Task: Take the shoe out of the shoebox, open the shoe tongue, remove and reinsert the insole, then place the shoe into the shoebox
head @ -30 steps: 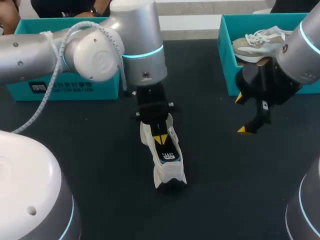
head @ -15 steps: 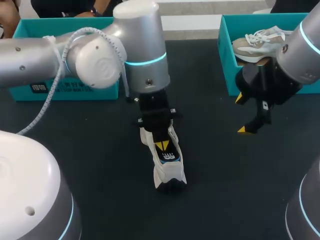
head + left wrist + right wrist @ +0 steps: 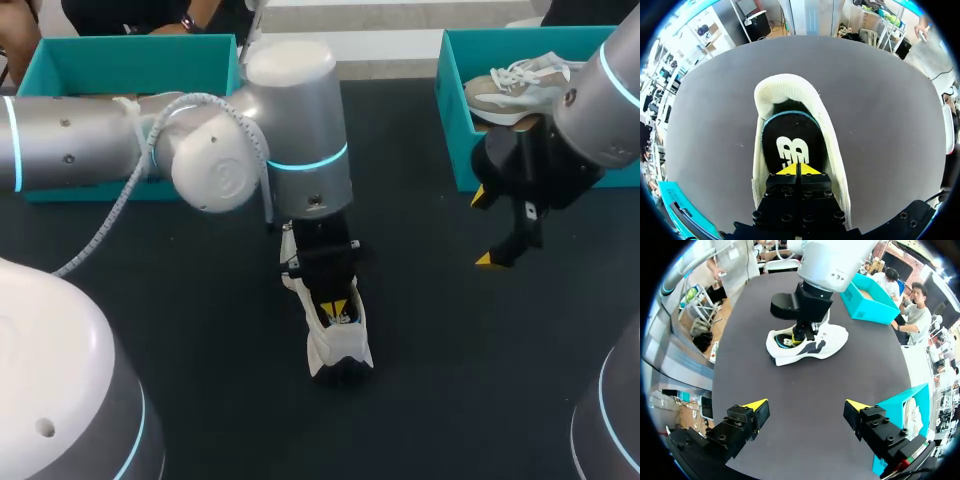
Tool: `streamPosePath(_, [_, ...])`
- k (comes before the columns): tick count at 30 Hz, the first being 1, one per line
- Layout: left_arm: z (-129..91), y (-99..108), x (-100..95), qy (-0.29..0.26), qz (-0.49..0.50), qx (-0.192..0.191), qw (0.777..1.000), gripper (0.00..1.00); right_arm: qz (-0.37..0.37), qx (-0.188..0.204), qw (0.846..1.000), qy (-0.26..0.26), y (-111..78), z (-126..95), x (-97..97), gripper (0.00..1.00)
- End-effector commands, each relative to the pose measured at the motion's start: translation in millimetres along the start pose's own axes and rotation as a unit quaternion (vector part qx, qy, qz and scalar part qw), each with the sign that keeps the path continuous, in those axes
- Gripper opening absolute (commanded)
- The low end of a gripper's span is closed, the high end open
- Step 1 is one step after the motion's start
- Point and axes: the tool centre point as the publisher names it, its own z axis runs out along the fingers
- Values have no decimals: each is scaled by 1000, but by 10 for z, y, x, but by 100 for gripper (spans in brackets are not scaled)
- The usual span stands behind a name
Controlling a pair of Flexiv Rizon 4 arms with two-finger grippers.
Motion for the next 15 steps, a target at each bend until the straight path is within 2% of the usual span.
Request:
streamPosePath(1, [147, 53, -84, 12, -3, -2, 1000, 0, 0, 0, 1000, -1, -1, 14, 4, 100])
streamPosePath(6, [-30, 26, -72, -8, -5, -4, 1000, 0, 0, 0, 1000, -1, -1, 14, 4, 100])
streamPosePath(10, [-241, -101, -73, -39, 10, -4, 999, 0, 0, 0, 1000, -1, -1, 14, 4, 100])
streamPosePath(13, [-247, -189, -100, -56, 24, 2, 998, 0, 0, 0, 1000, -1, -1, 14, 4, 100])
streamPosePath(15, [-176, -239, -133, -57, 29, 7, 998, 0, 0, 0, 1000, -1, -1, 14, 4, 100])
